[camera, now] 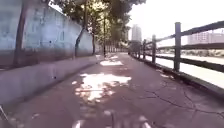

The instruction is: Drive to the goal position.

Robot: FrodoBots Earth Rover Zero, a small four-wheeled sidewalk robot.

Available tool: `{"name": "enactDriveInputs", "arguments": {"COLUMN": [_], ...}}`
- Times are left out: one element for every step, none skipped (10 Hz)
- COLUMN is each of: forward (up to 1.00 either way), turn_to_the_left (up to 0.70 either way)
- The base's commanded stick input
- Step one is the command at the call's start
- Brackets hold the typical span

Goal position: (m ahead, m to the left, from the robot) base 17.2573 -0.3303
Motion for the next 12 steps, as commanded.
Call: {"name": "enactDriveInputs", "arguments": {"forward": [0.85,0.85,0.85,0.85,0.85,0.85,0.85,0.85,0.85,0.85,0.85,0.85], "turn_to_the_left": [0.0,0.0,0.0,0.0,0.0,0.0,-0.02,-0.17,-0.3,-0.34,-0.34,0.0]}}
